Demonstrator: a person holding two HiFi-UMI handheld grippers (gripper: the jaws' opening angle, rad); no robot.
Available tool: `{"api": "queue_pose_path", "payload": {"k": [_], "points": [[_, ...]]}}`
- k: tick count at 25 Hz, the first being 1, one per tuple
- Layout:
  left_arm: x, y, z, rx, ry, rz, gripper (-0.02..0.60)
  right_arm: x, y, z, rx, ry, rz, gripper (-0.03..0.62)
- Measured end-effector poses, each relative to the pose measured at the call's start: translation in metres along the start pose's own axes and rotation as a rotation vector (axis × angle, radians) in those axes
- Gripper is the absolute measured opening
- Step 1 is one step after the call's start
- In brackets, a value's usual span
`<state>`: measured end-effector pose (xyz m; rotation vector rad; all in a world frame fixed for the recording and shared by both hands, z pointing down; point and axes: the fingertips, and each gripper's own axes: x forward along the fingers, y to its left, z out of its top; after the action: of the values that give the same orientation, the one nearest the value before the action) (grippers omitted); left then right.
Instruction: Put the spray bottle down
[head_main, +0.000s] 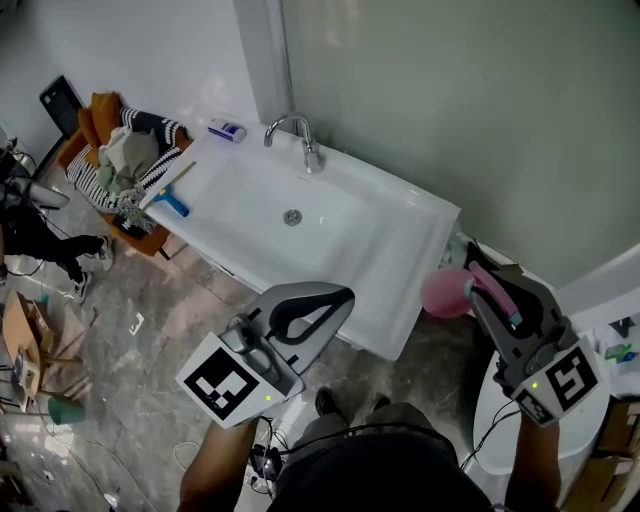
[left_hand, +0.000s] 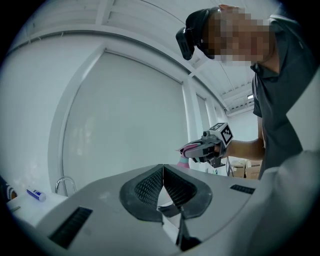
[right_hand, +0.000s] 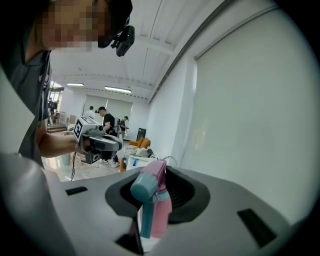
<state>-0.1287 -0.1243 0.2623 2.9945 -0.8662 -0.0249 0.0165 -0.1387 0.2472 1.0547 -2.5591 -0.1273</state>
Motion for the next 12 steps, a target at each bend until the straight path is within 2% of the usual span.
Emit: {"api": "queue_pose_path", "payload": {"k": [6,12], "points": [[0.002,0.007,-0.005,-0.014,0.003,-0.024,0.006,0.008,0.0,0.001,-0.002,0.012,0.001,0.087],[0.031,0.008,-0.009,-0.034,0.016,-0.016,0.006,0.01,-0.029,-0.01,0.008,-0.008,0.005,0.087]]}}
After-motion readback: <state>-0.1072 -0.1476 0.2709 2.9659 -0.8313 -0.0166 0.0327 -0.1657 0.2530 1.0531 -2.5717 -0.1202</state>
